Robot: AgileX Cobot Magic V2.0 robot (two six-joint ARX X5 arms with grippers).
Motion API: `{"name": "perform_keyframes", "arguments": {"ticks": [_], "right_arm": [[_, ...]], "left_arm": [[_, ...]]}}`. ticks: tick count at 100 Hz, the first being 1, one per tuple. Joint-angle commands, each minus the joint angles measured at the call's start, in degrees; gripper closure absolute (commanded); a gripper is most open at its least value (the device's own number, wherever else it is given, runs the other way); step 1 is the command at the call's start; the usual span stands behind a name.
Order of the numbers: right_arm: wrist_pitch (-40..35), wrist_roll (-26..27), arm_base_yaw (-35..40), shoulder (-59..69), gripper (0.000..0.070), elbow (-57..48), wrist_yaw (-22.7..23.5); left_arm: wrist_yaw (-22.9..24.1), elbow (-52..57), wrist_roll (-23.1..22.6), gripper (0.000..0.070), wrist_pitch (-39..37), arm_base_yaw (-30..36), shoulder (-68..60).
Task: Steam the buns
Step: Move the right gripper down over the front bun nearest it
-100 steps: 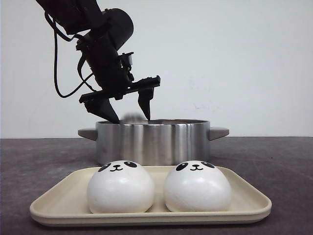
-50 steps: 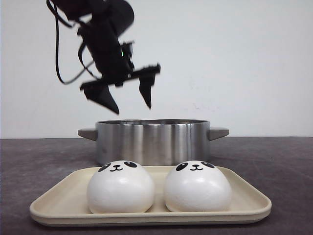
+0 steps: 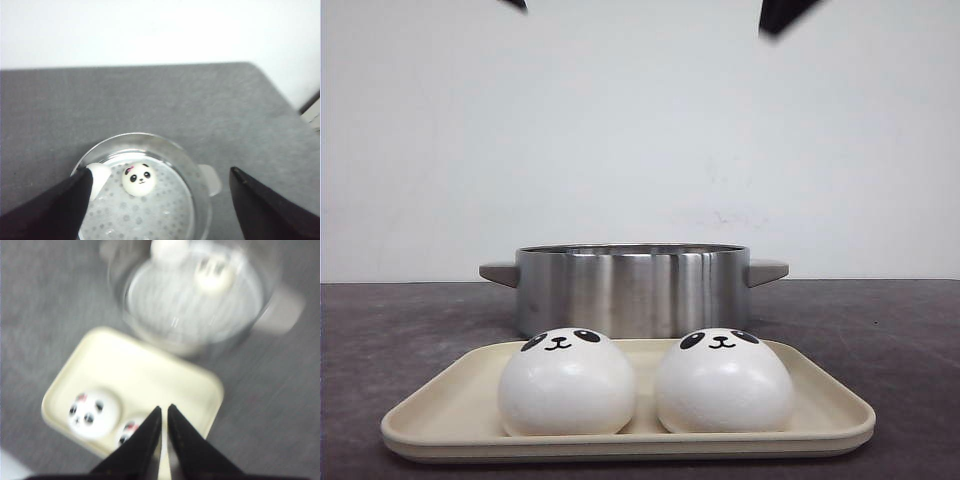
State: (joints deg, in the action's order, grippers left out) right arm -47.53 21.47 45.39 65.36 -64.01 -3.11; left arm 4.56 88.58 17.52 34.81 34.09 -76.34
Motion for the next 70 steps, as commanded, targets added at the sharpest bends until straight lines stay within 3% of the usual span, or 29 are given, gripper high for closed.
{"name": "perform_keyframes", "arguments": {"ticks": [1, 10, 25, 34, 70], "right_arm": [[1.11, 5.25, 0.61, 0.66, 0.0688, 2.21, 1.14], [1.86, 6.93, 0.61, 0.76, 0.0643, 6.32, 2.91], [2.14, 9.09, 0.63, 2.49, 0.0311, 10.01, 7.61], [2.49, 10.16, 1.14, 4.13, 0.0196, 10.23, 10.54], [8.44, 14.93, 4.04, 13.35, 0.0166, 10.23, 12.04]], "left_arm": [[0.22, 1.05, -0.37, 0.0186, 0.72, 0.96, 3.54], [0.2, 1.03, -0.42, 0.0187, 2.01, 1.77, 8.2], [0.17, 1.03, -0.63, 0.0187, 4.44, 2.38, 14.32], [0.2, 1.03, -0.81, 0.0186, 6.03, 2.38, 16.65], [1.01, 1.03, -2.08, 0.0186, 12.98, 2.38, 18.88]]}}
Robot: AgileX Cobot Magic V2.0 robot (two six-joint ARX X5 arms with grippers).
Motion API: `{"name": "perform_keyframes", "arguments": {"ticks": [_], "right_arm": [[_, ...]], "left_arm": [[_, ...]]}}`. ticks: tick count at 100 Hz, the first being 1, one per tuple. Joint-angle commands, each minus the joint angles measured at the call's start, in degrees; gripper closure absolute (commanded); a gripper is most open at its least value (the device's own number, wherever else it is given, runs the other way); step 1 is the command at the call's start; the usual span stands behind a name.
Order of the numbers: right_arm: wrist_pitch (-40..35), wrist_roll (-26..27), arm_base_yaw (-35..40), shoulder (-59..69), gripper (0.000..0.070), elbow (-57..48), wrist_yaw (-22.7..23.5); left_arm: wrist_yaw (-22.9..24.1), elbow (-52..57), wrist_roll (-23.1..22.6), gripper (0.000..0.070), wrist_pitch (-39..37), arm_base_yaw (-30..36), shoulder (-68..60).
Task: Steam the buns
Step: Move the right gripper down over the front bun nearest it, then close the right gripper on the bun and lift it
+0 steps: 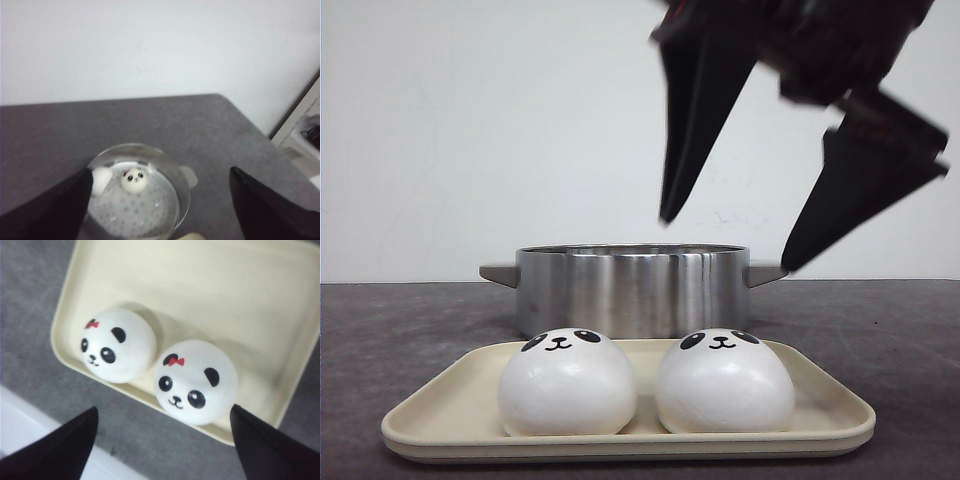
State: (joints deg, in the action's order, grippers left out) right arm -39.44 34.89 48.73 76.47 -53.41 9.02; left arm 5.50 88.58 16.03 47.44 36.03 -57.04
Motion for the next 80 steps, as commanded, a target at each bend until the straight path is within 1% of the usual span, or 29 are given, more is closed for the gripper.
{"name": "perform_keyframes", "arguments": {"ticks": [1, 10, 24, 43, 47, 51, 54, 56, 60, 64, 65, 67, 69, 80], "right_arm": [[0.37, 1.57, 0.7, 2.62, 0.0166, -0.37, -0.09], [0.74, 1.97, 0.7, 5.97, 0.0166, -0.37, -0.28], [2.49, 2.29, 0.7, 10.1, 0.0166, -0.37, -1.38], [3.8, 3.23, 0.74, 13.27, 0.0168, -0.37, -0.9], [3.78, 3.23, 0.74, 13.77, 0.0181, -0.37, -0.96], [3.63, 3.23, 0.74, 13.92, 0.0224, -0.37, -1.03], [3.61, 3.23, 0.74, 13.94, 0.0284, -0.37, -1.38], [3.65, 3.23, 0.76, 13.97, 0.0337, -0.37, -1.57], [3.82, 3.21, 0.76, 13.97, 0.0475, -0.37, -1.73], [3.96, 3.17, 0.76, 13.97, 0.0672, -0.37, -2.08], [4.02, 3.13, 0.76, 13.97, 0.07, -0.37, -2.21], [4.13, 2.86, 0.76, 13.97, 0.07, -0.37, -2.51], [4.22, 2.58, 0.76, 13.97, 0.0683, -0.37, -2.93], [4.44, 1.27, 0.76, 13.6, 0.0688, -0.7, -3.43]], "left_arm": [[0.07, 1.03, -0.59, 0.0186, 0.57, 0.44, -0.39], [0.07, 1.03, -0.61, 0.0186, 1.88, 0.44, -0.28], [0.07, 1.03, -0.61, 0.0186, 1.88, 0.44, -0.09], [0.07, 1.03, -0.83, 0.0186, 1.92, 0.44, 0.02], [0.09, 1.03, -0.85, 0.0186, 1.92, 0.44, 0.02], [0.09, 1.03, -0.83, 0.0186, 1.92, 0.44, 0.02], [0.09, 1.03, -0.83, 0.0186, 1.95, 0.44, 0.02], [0.09, 1.03, -0.85, 0.0186, 1.95, 0.44, 0.02], [0.09, 1.03, -0.83, 0.0186, 1.97, 0.44, 0.0], [0.09, 1.03, -0.83, 0.0186, 1.99, 0.44, 0.02], [0.09, 1.03, -0.83, 0.0186, 1.99, 0.44, 0.02], [0.09, 1.03, -0.85, 0.0186, 1.99, 0.42, 0.0], [0.11, 1.03, -0.85, 0.0186, 1.97, 0.42, 0.02], [0.13, 1.03, -0.87, 0.0186, 1.97, 0.42, 0.0]]}}
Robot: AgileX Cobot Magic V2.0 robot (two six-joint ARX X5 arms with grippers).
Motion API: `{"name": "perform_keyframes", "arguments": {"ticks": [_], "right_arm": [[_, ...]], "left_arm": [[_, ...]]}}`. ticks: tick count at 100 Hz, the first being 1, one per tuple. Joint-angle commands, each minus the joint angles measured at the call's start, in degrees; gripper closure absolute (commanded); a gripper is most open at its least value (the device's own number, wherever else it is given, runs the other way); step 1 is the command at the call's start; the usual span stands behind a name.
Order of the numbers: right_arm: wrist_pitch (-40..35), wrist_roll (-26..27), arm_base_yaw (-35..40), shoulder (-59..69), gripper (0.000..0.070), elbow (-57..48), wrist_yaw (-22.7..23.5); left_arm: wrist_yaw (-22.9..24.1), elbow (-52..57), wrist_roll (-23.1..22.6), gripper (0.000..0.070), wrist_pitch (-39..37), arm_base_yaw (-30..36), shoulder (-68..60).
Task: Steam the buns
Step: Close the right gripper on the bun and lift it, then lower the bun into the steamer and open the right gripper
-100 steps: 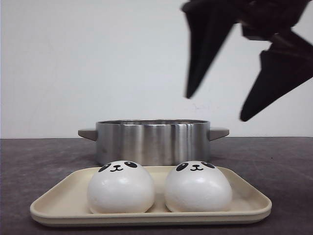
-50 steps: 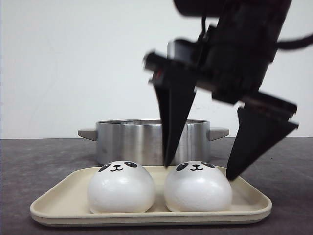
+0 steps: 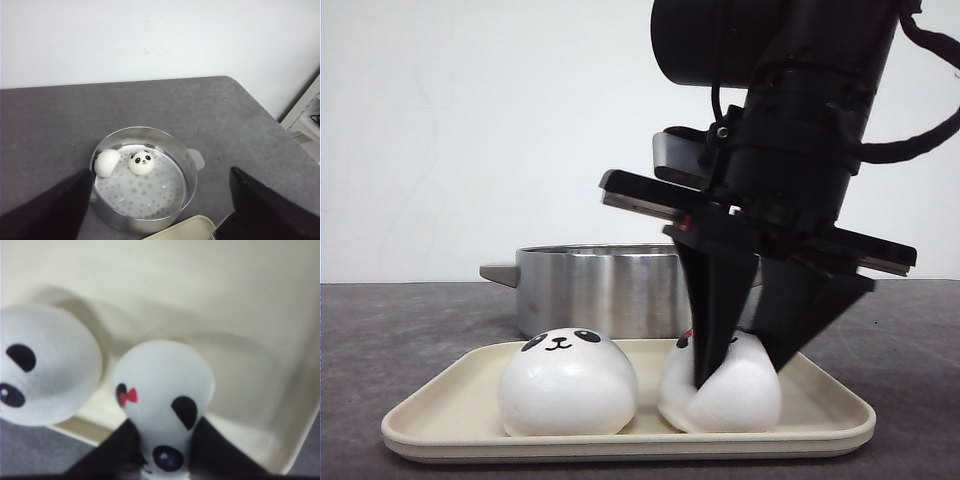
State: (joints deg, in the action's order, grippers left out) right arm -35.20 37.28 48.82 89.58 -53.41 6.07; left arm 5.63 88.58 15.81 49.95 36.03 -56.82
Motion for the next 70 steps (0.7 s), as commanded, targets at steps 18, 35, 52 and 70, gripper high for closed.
{"name": "perform_keyframes", "arguments": {"ticks": [18, 35, 52, 70], "right_arm": [[-0.96, -1.44, 2.29, -5.2, 0.0688, -5.14, -0.46], [-1.22, -4.83, 2.78, -11.21, 0.0693, -14.82, -2.43], [-0.48, -12.96, -0.46, -10.16, 0.0694, -27.15, -8.59], [-0.35, -16.83, -6.93, -2.51, 0.0694, -33.88, -7.45]], "left_arm": [[0.85, 1.03, -0.85, 0.0186, -0.55, 0.42, -0.22], [1.51, 1.03, -1.51, 0.0186, -0.72, 0.42, -0.22], [3.58, 1.03, -1.7, 0.0186, -0.9, 0.42, -0.26], [3.63, 1.03, -1.68, 0.0186, -1.7, 0.42, -0.33]]}}
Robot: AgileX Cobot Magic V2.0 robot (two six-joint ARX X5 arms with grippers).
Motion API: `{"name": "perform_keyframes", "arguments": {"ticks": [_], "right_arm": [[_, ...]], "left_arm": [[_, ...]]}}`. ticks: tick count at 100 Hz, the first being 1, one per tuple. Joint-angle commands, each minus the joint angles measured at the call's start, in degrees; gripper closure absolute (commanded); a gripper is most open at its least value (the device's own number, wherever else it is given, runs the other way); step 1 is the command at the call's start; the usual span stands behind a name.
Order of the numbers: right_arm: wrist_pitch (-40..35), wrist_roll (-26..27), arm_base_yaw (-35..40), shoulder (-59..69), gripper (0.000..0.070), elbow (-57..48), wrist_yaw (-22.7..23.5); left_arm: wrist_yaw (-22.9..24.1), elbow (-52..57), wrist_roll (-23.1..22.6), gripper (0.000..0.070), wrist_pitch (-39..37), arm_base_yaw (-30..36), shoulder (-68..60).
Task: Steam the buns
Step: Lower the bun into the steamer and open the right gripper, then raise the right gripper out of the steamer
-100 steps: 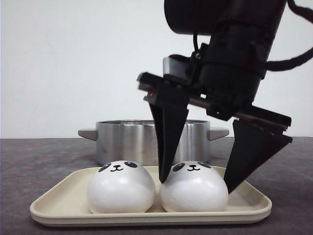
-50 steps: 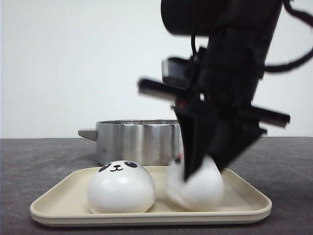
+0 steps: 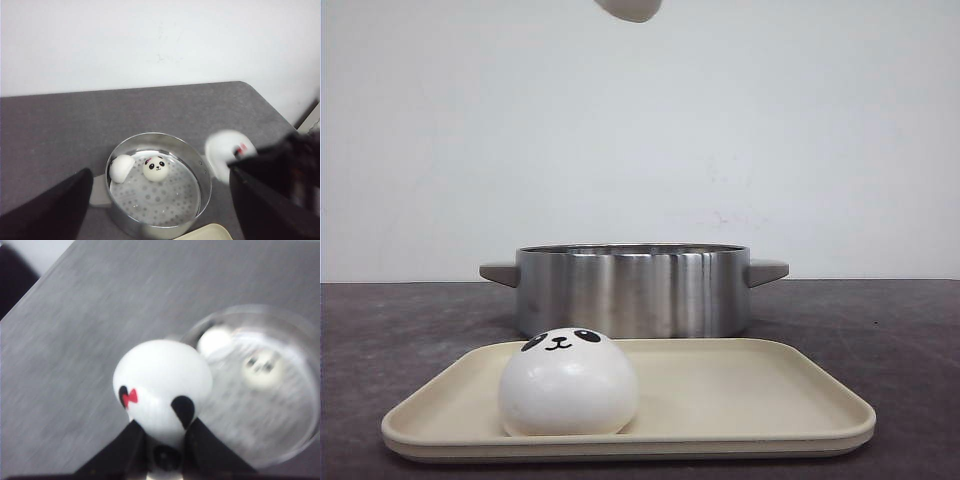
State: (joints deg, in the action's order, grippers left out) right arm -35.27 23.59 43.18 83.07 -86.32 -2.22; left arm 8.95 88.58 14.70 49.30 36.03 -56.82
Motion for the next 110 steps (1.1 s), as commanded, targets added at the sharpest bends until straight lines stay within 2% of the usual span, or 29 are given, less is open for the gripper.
{"name": "perform_keyframes", "arguments": {"ticks": [1, 30, 51, 56, 67, 71, 90, 104, 110], "right_arm": [[-0.26, -3.34, -1.68, 4.46, 0.0694, -1.07, 0.96], [0.98, -5.64, -8.07, 20.41, 0.0693, -1.27, 2.95], [2.51, -6.23, -9.81, 26.36, 0.0688, -1.27, 3.8], [2.54, -6.23, -9.99, 26.91, 0.0632, -1.27, 3.78], [2.21, -6.27, -10.38, 27.08, 0.0311, -1.27, 3.69], [2.23, -6.25, -10.38, 27.08, 0.0245, -1.27, 3.67], [0.83, -6.23, -10.45, 27.08, 0.0224, -1.27, 3.72], [-0.5, -6.25, -10.43, 27.08, 0.0143, -1.25, 3.72], [-0.52, -6.27, -10.43, 27.08, 0.0139, -1.27, 3.72]], "left_arm": [[0.31, 1.03, -0.57, 0.0187, -1.07, 0.42, -0.35], [0.33, 1.03, -0.5, 0.0187, -0.74, 0.42, -0.55], [0.33, 1.03, -0.48, 0.0186, -0.02, 0.42, -0.63], [0.33, 1.03, -0.46, 0.0187, 0.24, 0.42, -0.66], [0.35, 1.03, -0.35, 0.0186, 0.63, 0.42, -0.74], [0.33, 1.03, -0.28, 0.0186, 0.7, 0.42, -0.76], [0.33, 1.03, -0.26, 0.0186, 0.7, 0.42, -1.07], [0.33, 1.01, -0.26, 0.0186, 0.96, 0.42, -1.44], [0.33, 1.01, -0.28, 0.0187, 1.05, 0.42, -1.62]]}}
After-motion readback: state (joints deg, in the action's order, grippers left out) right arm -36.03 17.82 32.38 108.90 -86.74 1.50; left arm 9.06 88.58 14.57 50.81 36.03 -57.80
